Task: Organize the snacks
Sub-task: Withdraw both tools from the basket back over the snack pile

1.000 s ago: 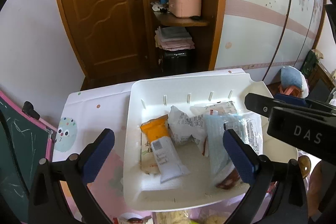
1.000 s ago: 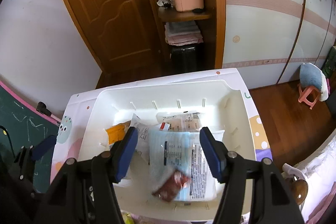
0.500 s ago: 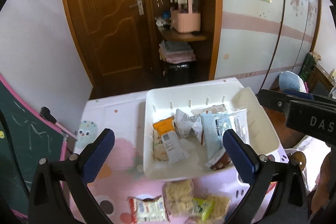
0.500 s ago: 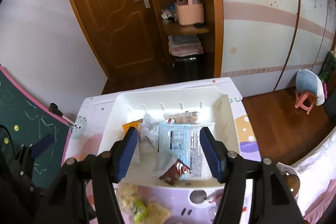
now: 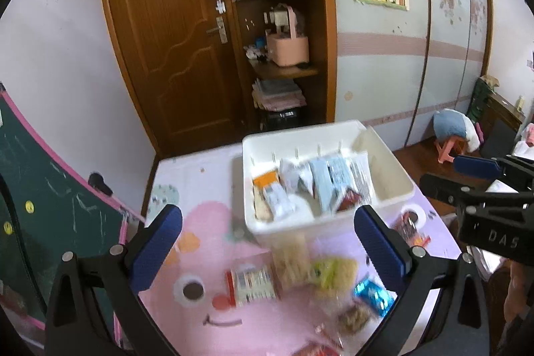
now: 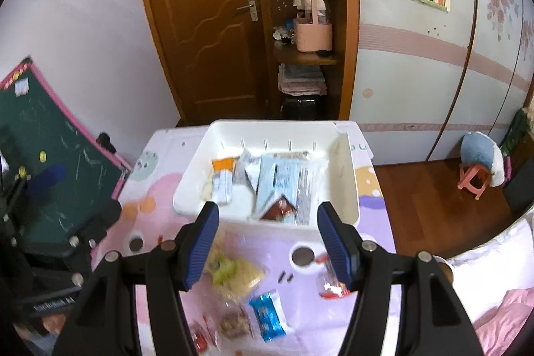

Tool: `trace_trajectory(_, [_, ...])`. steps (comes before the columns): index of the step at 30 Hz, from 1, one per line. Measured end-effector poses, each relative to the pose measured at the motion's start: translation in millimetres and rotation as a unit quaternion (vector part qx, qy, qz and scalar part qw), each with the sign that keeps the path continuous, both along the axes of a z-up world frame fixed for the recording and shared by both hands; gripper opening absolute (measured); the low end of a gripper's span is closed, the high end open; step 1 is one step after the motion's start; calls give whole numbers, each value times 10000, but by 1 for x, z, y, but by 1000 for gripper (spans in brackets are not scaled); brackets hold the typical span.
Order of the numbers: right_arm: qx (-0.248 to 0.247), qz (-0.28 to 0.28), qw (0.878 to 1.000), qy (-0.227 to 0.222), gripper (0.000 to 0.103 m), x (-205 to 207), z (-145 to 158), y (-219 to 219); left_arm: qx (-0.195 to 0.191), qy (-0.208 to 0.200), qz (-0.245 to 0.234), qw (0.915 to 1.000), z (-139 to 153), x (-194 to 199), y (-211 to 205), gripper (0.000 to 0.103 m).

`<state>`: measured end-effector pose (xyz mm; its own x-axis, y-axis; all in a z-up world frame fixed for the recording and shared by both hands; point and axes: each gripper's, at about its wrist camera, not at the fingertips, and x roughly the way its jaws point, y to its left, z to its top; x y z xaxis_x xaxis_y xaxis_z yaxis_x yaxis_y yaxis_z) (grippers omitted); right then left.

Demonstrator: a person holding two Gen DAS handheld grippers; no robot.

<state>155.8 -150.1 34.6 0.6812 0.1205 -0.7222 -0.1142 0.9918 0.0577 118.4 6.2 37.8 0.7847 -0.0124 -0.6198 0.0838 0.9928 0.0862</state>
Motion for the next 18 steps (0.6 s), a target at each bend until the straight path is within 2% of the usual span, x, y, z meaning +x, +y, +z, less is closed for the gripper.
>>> trace_trajectory(4, [-249,159,9996,39,62,-34,-23,8,-144,368,-48,9992,-31,-21,1,103])
trace_trajectory(9, [-276,207,9991,253,62,-58,-63,9,-151,1126,-113,9935,-94,-36,-7,103])
trace_trajectory(14, [-14,0,9981,624,62,-67,-101,3,-180,1851,54,9825,-156,-39,-9,103])
trace_trajectory(18, [260,-144,9939,1060,62,-68,-135,-4,-345,2456,194,9686,-198,-42,-8,103])
